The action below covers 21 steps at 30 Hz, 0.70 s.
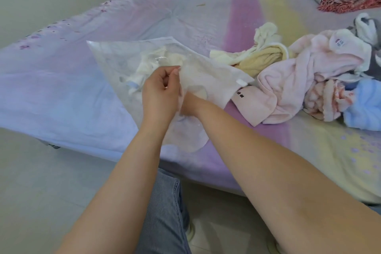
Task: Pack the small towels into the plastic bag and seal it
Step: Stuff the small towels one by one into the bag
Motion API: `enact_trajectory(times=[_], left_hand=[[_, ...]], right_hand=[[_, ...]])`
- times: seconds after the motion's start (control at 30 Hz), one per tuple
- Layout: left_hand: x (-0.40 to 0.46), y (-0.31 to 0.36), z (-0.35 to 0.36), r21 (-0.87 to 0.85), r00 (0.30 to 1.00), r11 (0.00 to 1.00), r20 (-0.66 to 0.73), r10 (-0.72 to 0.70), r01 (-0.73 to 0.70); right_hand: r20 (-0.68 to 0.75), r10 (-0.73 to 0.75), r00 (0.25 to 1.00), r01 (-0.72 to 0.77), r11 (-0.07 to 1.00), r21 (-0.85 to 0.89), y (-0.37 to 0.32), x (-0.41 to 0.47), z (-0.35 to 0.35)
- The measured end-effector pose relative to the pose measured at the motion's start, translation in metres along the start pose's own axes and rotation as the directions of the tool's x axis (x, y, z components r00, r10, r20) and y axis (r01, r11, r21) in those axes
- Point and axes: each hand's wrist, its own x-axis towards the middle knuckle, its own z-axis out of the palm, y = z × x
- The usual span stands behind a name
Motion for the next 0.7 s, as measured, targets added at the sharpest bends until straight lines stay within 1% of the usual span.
enact_trajectory(times=[0.03, 0.07, 0.1, 0.13, 0.17, 0.2, 0.23, 0.3, 0.33, 0.37, 0.4, 0.43, 0.47, 0.5, 0.53, 0.57, 0.63, 0.67, 0.7], left_hand=[[0.004, -0.001, -0.004, -0.012, 0.999, 1.000, -0.041, -0.002, 0.001], [0.008, -0.003, -0.007, -0.023, 0.998, 1.000, -0.068, -0.004, 0.003], [0.010, -0.005, -0.008, -0.032, 0.997, 0.999, -0.076, -0.008, 0.005], [0.012, -0.008, -0.008, -0.041, 0.997, 0.999, -0.074, -0.013, 0.010], [0.013, -0.009, -0.007, -0.052, 0.997, 0.998, -0.070, -0.022, 0.018], [0.012, -0.010, -0.004, -0.065, 0.997, 0.997, -0.063, -0.035, 0.030], [0.012, -0.010, -0.002, -0.079, 0.997, 0.996, -0.054, -0.047, 0.042], [0.009, -0.009, 0.005, -0.096, 0.998, 0.994, -0.023, -0.058, 0.056], [0.008, -0.009, 0.008, -0.097, 0.998, 0.993, 0.001, -0.061, 0.061], [0.007, -0.008, 0.012, -0.099, 0.998, 0.993, 0.027, -0.062, 0.065], [0.005, -0.008, 0.015, -0.103, 0.997, 0.992, 0.052, -0.062, 0.067], [0.004, -0.006, 0.018, -0.110, 0.995, 0.991, 0.072, -0.064, 0.072], [0.002, -0.005, 0.021, -0.120, 0.994, 0.990, 0.087, -0.066, 0.076], [0.000, -0.002, 0.024, -0.135, 0.993, 0.988, 0.099, -0.068, 0.081], [-0.001, 0.000, 0.028, -0.152, 0.992, 0.985, 0.108, -0.070, 0.086], [-0.004, 0.002, 0.031, -0.170, 0.990, 0.981, 0.117, -0.074, 0.093], [-0.008, 0.006, 0.038, -0.200, 0.988, 0.974, 0.129, -0.082, 0.107], [-0.009, 0.007, 0.041, -0.209, 0.988, 0.971, 0.130, -0.087, 0.113], [-0.009, 0.008, 0.043, -0.213, 0.988, 0.970, 0.125, -0.091, 0.117]], right_hand=[[0.002, -0.006, 1.000, 0.006, 0.999, 0.047, -0.001, -0.012, -0.002], [0.002, -0.048, 0.999, 0.048, 0.998, 0.038, 0.008, -0.017, 0.001], [-0.015, -0.048, 0.999, 0.049, 0.998, 0.031, 0.005, -0.041, -0.001], [-0.058, -0.067, 0.996, 0.067, 0.998, 0.010, 0.013, -0.050, 0.008], [-0.124, -0.082, 0.989, 0.082, 0.997, -0.004, 0.015, -0.070, 0.009], [-0.192, -0.089, 0.977, 0.097, 0.995, 0.030, 0.022, -0.085, 0.015], [-0.293, -0.093, 0.951, 0.118, 0.991, 0.070, 0.022, -0.106, 0.015], [-0.504, -0.091, 0.859, 0.158, 0.983, 0.092, 0.033, -0.134, 0.016], [-0.592, -0.045, 0.805, 0.132, 0.986, 0.104, 0.042, -0.140, 0.017], [-0.646, 0.071, 0.760, 0.043, 0.986, 0.159, 0.051, -0.144, 0.015], [-0.683, 0.208, 0.700, -0.053, 0.969, 0.241, 0.063, -0.144, 0.012], [-0.705, 0.316, 0.635, -0.117, 0.941, 0.317, 0.073, -0.143, 0.007], [-0.735, 0.377, 0.563, -0.159, 0.923, 0.352, 0.083, -0.141, -0.001], [-0.762, 0.404, 0.506, -0.197, 0.914, 0.354, 0.092, -0.138, -0.011], [-0.786, 0.405, 0.467, -0.221, 0.914, 0.340, 0.100, -0.134, -0.022], [-0.795, 0.399, 0.456, -0.237, 0.916, 0.324, 0.108, -0.130, -0.033], [-0.793, 0.379, 0.476, -0.243, 0.924, 0.296, 0.118, -0.121, -0.055], [-0.797, 0.374, 0.473, -0.296, 0.920, 0.256, 0.124, -0.115, -0.065], [-0.799, 0.384, 0.463, -0.386, 0.899, 0.208, 0.131, -0.109, -0.072]])
